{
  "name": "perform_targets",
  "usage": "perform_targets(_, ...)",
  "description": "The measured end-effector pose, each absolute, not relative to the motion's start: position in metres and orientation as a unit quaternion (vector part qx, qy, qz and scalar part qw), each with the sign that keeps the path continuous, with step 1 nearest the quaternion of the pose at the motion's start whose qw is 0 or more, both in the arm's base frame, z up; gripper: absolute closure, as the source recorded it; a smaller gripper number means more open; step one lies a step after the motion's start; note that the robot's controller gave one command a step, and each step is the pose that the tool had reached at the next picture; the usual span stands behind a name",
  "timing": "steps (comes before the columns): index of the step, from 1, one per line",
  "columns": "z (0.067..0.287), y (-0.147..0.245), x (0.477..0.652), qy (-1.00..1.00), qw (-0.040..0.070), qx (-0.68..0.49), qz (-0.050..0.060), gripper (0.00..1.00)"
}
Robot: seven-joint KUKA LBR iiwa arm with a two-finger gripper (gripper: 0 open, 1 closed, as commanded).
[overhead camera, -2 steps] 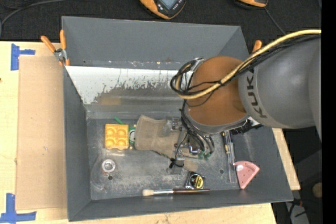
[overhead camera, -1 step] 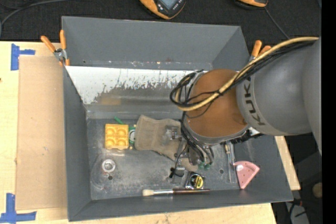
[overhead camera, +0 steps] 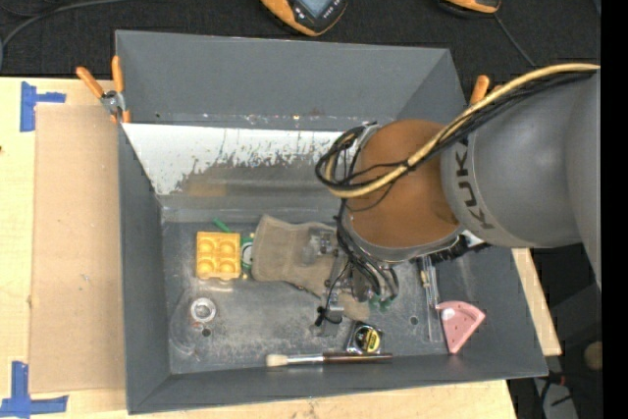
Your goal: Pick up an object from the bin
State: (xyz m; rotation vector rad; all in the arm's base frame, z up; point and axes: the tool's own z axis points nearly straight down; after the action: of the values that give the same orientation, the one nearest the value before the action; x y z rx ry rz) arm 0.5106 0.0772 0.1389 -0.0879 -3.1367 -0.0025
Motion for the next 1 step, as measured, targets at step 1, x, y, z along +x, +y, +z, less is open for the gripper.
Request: perform_targets(1, 0.1407, 0.0827, 0.5072, -1.0, 0.002, -0.019, -0.001, 0.0)
